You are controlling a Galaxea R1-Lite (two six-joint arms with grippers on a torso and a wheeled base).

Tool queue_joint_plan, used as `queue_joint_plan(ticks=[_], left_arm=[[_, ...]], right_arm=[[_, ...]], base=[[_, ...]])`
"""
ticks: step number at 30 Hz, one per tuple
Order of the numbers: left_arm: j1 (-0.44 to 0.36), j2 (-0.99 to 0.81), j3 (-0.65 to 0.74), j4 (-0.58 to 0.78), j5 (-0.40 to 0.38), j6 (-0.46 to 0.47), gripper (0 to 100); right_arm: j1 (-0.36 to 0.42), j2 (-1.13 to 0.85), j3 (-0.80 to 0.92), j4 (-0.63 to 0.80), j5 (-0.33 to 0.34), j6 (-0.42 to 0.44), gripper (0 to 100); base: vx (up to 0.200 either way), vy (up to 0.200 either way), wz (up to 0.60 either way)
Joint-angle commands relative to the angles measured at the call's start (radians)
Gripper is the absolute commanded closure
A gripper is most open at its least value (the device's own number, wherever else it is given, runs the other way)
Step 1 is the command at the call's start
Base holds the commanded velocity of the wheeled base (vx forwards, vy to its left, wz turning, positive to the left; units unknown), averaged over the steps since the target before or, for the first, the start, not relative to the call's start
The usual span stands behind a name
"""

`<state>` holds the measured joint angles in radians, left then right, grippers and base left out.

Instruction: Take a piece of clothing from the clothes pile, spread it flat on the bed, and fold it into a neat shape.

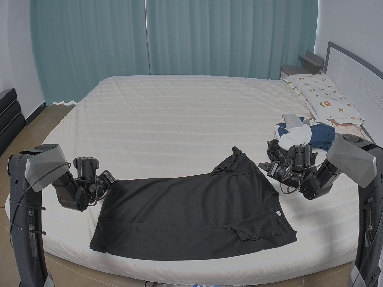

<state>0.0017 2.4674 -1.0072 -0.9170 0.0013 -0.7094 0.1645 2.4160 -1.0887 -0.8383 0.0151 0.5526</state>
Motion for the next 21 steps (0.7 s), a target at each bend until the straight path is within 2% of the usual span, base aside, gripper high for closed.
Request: queue_joint_plan(ticks=[1, 3, 8, 13, 17, 21], left_arm=[[0.001, -0.021, 0.007, 0.004, 0.008, -0.055, 100], [0.001, -0.021, 0.007, 0.004, 0.008, -0.07, 100], [0.001, -0.022, 0.009, 0.006, 0.008, -0.116, 100], [0.001, -0.024, 0.021, 0.006, 0.008, -0.128, 100], [0.001, -0.024, 0.024, 0.004, 0.008, -0.131, 100], [0.003, -0.024, 0.027, 0.004, 0.008, -0.133, 100]], right_arm=[[0.013, 0.103, -0.161, 0.071, 0.016, -0.151, 0], [0.018, 0.127, -0.232, 0.105, 0.031, -0.187, 0], [0.017, 0.204, -0.405, 0.226, 0.036, -0.187, 0], [0.012, 0.245, -0.494, 0.252, 0.054, -0.184, 0], [0.009, 0.276, -0.548, 0.272, 0.134, -0.141, 0], [0.006, 0.311, -0.606, 0.274, 0.138, -0.095, 0]], base=[[0.0, 0.0, 0.0], [0.0, 0.0, 0.0], [0.0, 0.0, 0.0], [0.0, 0.0, 0.0], [0.0, 0.0, 0.0], [0.0, 0.0, 0.0]])
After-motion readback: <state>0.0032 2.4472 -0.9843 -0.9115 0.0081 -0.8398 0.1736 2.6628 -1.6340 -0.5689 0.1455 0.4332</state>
